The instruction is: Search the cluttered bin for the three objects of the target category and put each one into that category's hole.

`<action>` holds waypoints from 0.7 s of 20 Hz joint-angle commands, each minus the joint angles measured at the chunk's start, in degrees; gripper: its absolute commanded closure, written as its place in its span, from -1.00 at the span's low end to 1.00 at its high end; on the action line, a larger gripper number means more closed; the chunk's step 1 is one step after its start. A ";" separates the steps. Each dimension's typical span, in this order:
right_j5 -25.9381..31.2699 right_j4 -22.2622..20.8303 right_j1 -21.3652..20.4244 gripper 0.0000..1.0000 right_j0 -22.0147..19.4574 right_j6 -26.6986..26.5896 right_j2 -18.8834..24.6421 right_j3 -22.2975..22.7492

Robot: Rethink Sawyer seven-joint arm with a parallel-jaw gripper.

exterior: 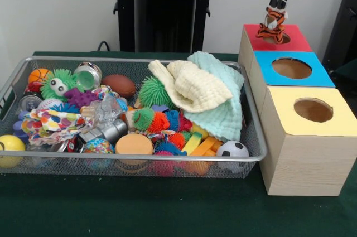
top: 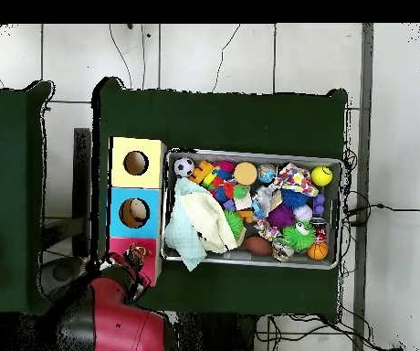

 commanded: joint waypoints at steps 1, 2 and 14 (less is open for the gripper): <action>2.72 2.61 1.86 1.00 -0.08 13.84 2.80 0.53; 2.40 2.81 1.79 1.00 0.06 14.03 3.05 0.87; 7.65 3.75 0.82 1.00 0.22 14.36 4.23 2.41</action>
